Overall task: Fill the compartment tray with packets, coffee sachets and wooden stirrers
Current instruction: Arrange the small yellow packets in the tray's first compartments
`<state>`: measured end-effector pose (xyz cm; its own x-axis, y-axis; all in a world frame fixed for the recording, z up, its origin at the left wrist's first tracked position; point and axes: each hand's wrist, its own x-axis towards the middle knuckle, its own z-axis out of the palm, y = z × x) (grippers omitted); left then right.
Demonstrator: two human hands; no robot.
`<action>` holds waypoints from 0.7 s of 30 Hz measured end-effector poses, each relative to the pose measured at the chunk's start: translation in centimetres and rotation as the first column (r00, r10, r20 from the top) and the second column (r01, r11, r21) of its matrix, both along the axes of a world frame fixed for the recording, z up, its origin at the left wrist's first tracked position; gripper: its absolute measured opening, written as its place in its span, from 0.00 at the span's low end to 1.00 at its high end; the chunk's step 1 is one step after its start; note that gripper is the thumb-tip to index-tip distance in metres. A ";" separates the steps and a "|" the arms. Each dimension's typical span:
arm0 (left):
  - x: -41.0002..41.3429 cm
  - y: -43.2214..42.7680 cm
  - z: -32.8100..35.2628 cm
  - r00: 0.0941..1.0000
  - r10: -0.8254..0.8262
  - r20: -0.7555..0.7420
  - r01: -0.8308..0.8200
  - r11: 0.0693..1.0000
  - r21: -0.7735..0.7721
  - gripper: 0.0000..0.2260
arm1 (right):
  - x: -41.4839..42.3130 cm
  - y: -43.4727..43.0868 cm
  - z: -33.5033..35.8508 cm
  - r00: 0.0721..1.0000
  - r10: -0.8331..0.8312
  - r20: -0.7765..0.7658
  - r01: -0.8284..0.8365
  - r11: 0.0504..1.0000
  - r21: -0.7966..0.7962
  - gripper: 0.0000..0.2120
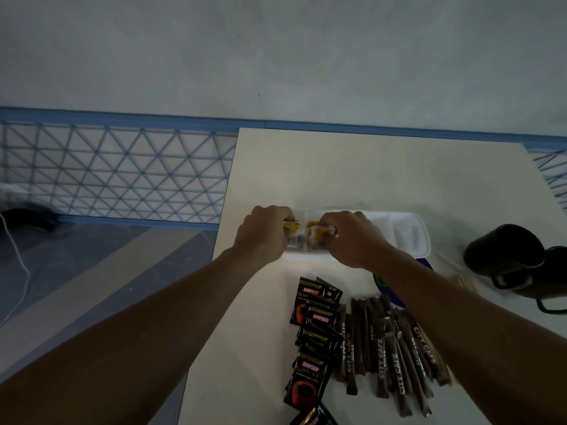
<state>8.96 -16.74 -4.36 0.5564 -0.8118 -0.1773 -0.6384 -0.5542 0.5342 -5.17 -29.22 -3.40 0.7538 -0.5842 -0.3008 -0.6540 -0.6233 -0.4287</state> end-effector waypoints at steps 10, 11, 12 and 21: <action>-1.1 -0.2 -0.2 0.998 0.013 0.058 -0.010 0.999 -0.051 0.11 | 0.1 0.5 -0.9 0.999 0.041 -0.004 -0.042 0.990 -0.131 0.12; -1.1 -0.2 -0.3 0.998 0.021 0.051 -0.017 0.997 -0.070 0.09 | 0.0 0.5 -1.0 0.999 0.041 -0.007 -0.042 0.989 -0.140 0.13; -1.2 -0.2 -0.4 0.999 0.032 0.040 -0.028 0.995 -0.091 0.08 | -0.1 0.5 -1.0 0.999 0.040 -0.008 -0.040 0.988 -0.151 0.13; -1.2 0.5 -1.2 1.000 0.014 -0.003 -0.014 0.997 -0.071 0.11 | -0.1 0.3 -0.8 0.996 0.068 -0.049 -0.076 0.982 -0.175 0.14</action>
